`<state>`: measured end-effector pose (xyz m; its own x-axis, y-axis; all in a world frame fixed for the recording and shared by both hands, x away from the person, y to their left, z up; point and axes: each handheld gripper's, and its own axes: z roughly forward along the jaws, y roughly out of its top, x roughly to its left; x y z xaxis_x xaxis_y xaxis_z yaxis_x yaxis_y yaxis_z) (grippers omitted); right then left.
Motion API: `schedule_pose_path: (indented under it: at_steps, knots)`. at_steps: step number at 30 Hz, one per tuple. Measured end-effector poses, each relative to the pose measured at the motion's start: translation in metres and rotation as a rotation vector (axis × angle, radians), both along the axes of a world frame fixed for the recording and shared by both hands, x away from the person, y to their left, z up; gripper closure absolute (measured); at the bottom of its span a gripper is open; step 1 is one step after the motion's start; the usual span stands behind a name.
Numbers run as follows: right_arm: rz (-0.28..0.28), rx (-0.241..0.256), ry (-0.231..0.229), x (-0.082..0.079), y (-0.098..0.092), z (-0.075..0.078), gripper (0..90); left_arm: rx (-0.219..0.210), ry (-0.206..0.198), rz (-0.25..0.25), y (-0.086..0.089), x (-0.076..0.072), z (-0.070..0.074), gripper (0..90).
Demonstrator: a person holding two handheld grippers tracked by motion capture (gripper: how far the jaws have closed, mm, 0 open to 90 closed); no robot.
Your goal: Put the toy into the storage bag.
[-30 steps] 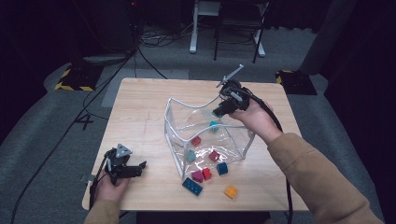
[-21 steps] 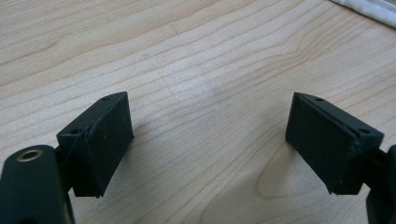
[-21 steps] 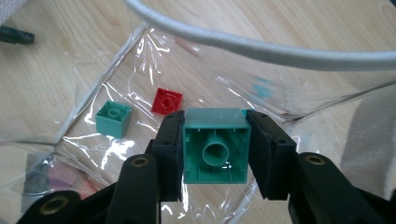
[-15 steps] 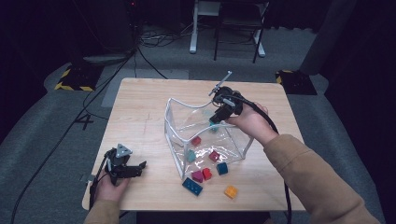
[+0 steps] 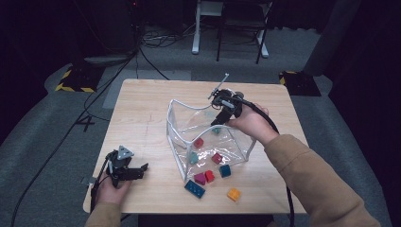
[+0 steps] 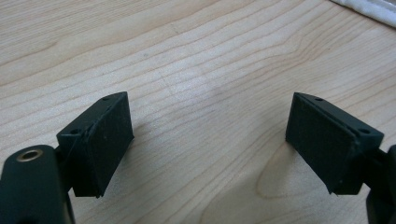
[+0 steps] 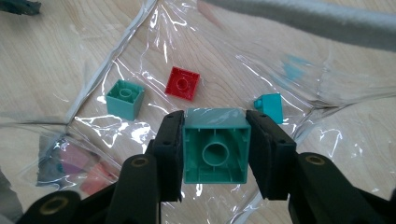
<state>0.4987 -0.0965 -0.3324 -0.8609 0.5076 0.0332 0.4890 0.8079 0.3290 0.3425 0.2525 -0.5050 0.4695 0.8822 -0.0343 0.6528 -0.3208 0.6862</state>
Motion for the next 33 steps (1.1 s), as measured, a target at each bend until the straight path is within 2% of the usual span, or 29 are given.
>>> schedule_pose_path:
  at_steps: [4, 6, 8, 16, 19, 29, 33]
  knots:
    - [-0.002, 0.007, 0.000, 0.000, -0.001, 0.001, 58.5, 0.000, 0.000, 0.000, 0.000, 0.000, 0.000, 15.2]
    - [-0.007, 0.018, -0.018, 0.000, -0.003, 0.002, 54.5, 0.000, 0.000, 0.000, 0.000, 0.000, 0.000, 15.2]
    - [-0.012, 0.045, -0.042, -0.001, -0.005, 0.005, 51.2, 0.000, 0.000, 0.000, 0.000, 0.000, 0.000, 15.2]
    - [-0.042, 0.153, -0.078, -0.009, -0.019, 0.020, 50.7, 0.000, 0.000, 0.000, 0.000, 0.000, 0.000, 15.2]
    - [-0.042, 0.182, -0.104, -0.015, -0.026, 0.028, 50.8, 0.000, 0.000, 0.000, 0.000, 0.000, 0.000, 15.2]
    - [-0.051, 0.348, -0.193, -0.043, -0.059, 0.052, 51.6, 0.000, -0.001, 0.002, 0.000, 0.000, 0.000, 15.2]
    - [-0.049, 0.396, -0.232, -0.057, -0.071, 0.059, 51.4, 0.000, -0.002, 0.004, 0.000, 0.000, 0.000, 15.2]
